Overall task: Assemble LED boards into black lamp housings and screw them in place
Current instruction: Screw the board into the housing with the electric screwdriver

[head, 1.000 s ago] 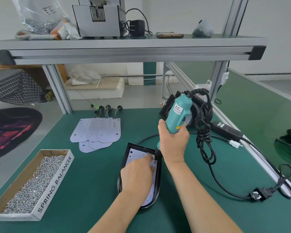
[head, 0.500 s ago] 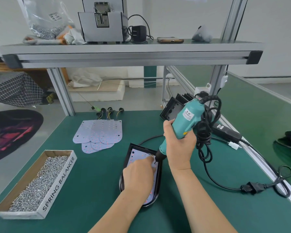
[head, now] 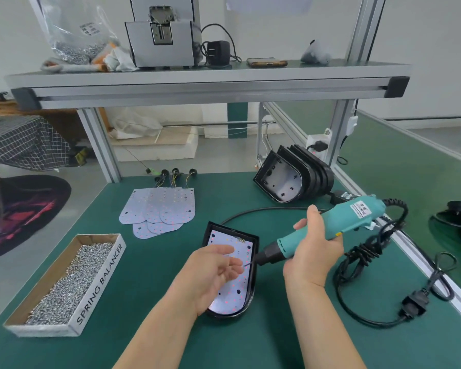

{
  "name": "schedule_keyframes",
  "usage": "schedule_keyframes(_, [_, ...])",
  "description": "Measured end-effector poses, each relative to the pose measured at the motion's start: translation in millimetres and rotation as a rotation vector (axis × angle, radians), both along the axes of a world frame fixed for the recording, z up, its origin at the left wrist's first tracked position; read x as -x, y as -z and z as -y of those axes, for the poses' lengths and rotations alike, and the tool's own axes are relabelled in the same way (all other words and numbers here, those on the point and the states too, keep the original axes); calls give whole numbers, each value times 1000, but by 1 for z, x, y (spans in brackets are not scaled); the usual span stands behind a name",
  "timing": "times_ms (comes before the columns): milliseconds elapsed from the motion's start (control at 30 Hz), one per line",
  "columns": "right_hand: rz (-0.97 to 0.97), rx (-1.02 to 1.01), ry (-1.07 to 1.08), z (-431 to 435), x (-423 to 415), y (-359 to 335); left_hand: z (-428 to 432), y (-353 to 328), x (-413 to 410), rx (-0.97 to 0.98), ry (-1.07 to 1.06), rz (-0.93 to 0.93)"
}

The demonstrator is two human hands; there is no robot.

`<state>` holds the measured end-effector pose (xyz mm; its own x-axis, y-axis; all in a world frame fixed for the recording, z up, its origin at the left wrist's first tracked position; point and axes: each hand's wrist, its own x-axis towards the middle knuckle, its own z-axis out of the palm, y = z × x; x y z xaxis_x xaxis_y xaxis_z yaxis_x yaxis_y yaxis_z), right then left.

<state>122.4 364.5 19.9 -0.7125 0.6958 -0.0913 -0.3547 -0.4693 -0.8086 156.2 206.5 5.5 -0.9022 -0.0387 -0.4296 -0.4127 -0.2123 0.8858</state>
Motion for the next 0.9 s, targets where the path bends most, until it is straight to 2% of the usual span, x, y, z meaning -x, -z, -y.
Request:
schedule_keyframes(100, [10, 31, -10, 0, -9, -3, 7, -5, -12, -166, 2, -4])
schedule_keyframes(533, [-24, 94, -59, 7, -29, -16, -2, -2, -35, -228, 22, -41])
schedule_keyframes(900, [-25, 89, -43, 3, -30, -21, -1, -3, -37, -397, 36, 68])
